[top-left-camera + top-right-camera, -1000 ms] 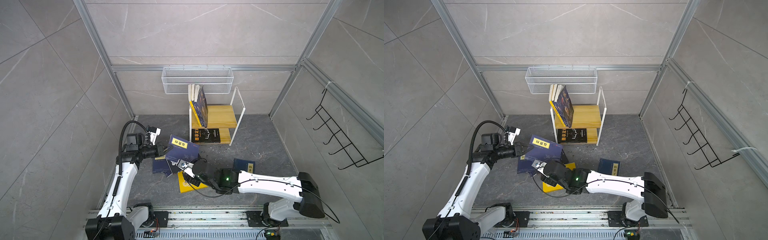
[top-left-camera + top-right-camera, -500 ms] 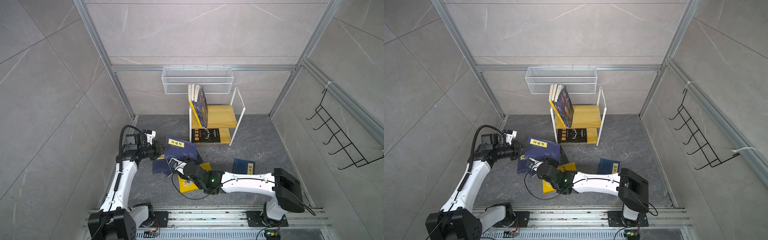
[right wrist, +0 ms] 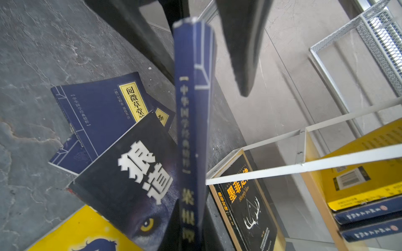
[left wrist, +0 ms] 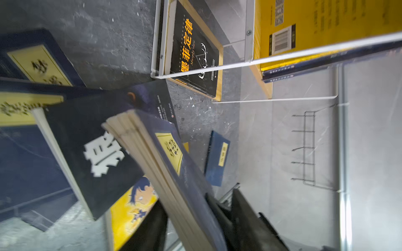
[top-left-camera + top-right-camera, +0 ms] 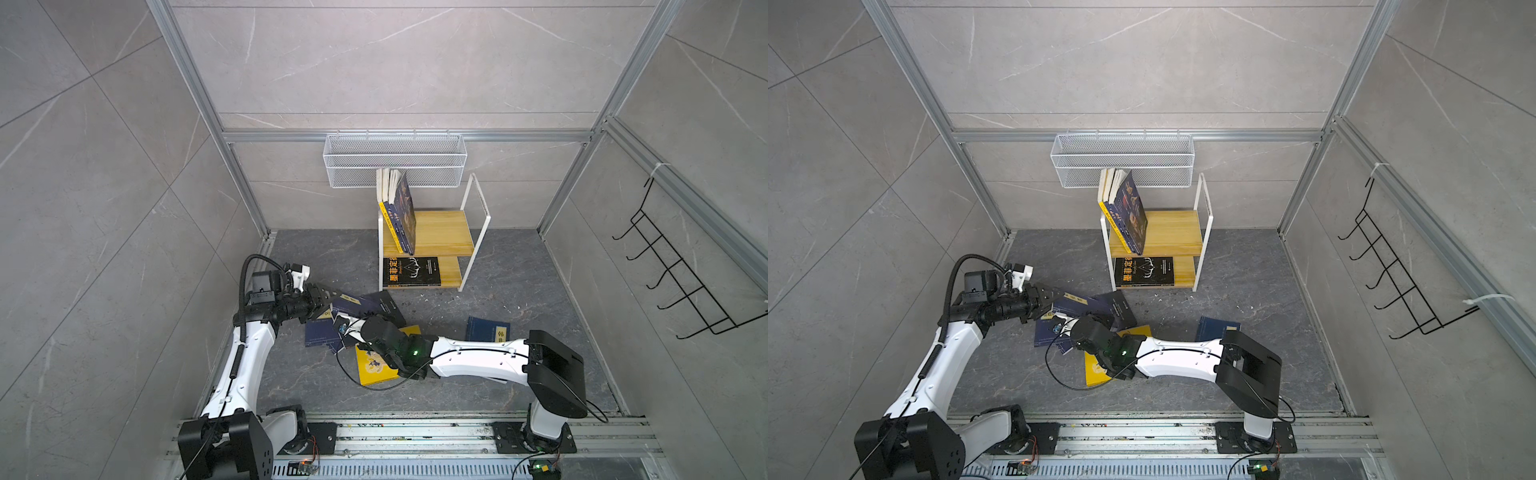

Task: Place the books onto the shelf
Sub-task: 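Carry the upright blue book toward the shelf's lower tier with right gripper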

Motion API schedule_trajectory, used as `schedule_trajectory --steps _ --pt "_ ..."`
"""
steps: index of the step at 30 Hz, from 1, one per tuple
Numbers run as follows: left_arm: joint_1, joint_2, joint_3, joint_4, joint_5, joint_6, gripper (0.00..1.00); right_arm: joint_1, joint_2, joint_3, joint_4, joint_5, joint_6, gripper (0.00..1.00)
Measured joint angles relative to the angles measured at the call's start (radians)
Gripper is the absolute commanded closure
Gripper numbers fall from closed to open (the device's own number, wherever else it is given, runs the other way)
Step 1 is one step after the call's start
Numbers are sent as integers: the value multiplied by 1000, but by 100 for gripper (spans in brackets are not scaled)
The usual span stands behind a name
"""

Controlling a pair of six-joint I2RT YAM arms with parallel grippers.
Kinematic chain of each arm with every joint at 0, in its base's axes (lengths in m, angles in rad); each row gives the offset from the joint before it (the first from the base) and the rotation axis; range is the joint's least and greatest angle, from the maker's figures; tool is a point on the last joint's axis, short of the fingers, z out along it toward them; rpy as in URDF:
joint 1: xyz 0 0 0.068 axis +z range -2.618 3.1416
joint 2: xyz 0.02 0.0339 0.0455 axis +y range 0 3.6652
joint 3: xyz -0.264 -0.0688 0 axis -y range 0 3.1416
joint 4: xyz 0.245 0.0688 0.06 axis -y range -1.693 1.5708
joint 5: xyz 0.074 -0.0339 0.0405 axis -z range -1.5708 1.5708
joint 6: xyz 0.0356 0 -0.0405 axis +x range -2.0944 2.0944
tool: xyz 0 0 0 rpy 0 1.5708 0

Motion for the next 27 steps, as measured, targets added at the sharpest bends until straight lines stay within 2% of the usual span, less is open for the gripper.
schedule_trajectory --steps 1,3,6,13,16,27 --pt "7 0 0 1 -7 13 26 -2 -13 -20 -1 -3 -11 100" --pt "25 -2 0 1 -16 37 15 -6 -45 -54 -19 -19 -29 100" --pt "70 -4 1 1 -40 71 9 -22 -111 -92 -72 -54 -52 100" --pt "139 -8 2 -3 -120 130 0 -92 -259 -109 -208 -114 -106 100" --pt "145 -20 3 -16 -160 176 0 -117 -292 -109 -259 -117 -145 100" --pt "146 -33 18 -64 -255 255 0 -180 -299 -110 -352 -28 -282 100"
